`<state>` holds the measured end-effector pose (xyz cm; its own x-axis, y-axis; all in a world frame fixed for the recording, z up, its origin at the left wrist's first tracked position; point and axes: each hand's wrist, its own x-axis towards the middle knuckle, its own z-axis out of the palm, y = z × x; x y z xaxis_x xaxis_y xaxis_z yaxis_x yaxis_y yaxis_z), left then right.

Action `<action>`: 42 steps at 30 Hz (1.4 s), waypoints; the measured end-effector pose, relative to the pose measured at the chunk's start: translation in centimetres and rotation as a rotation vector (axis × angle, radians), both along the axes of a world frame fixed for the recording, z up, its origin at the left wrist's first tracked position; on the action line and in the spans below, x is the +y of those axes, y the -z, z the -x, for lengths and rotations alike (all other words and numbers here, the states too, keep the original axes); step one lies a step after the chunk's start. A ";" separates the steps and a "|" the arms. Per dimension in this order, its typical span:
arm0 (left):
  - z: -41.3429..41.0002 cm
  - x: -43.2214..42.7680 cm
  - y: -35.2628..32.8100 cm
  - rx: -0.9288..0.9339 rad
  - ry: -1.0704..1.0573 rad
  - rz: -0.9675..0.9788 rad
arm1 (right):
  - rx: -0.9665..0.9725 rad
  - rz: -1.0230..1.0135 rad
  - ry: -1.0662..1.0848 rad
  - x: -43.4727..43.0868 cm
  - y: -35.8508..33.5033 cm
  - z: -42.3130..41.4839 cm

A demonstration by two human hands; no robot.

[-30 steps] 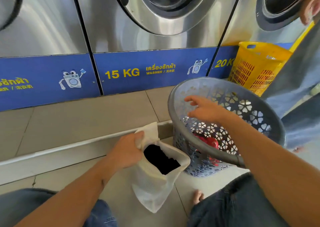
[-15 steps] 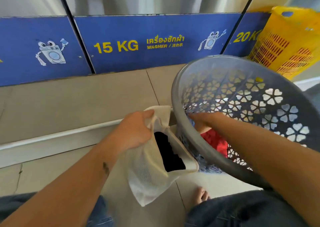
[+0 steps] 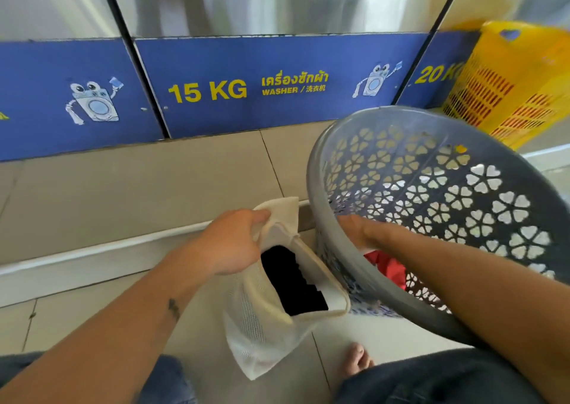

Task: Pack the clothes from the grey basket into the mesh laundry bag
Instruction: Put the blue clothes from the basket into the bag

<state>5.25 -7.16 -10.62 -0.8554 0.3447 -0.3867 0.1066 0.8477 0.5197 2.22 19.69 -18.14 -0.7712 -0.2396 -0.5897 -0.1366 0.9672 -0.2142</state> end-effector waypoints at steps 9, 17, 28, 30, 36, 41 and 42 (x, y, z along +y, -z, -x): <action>-3.7 -1.7 -1.6 -0.003 0.020 0.025 | 0.492 0.047 -0.002 -0.7 -9.5 -4.2; -6.4 -3.1 -2.8 -0.002 -0.032 -0.088 | 0.816 0.206 0.010 -4.0 -16.2 -10.0; -7.3 -4.4 -5.5 0.026 -0.242 -0.396 | 0.710 0.111 -0.073 -7.6 -12.9 -11.6; -7.0 -4.6 -6.3 0.051 -0.252 -0.451 | 0.783 0.115 -0.058 -7.9 -13.3 -11.3; -6.7 -4.9 -8.2 0.109 -0.287 -0.558 | 1.111 0.434 -0.131 -10.1 -14.7 -12.7; -7.1 -5.2 -9.9 0.157 -0.269 -0.593 | 0.942 0.158 -0.296 -12.5 -12.5 -12.0; -7.2 -5.4 -9.9 0.155 -0.274 -0.587 | 0.858 0.122 -0.331 -12.4 -12.5 -11.7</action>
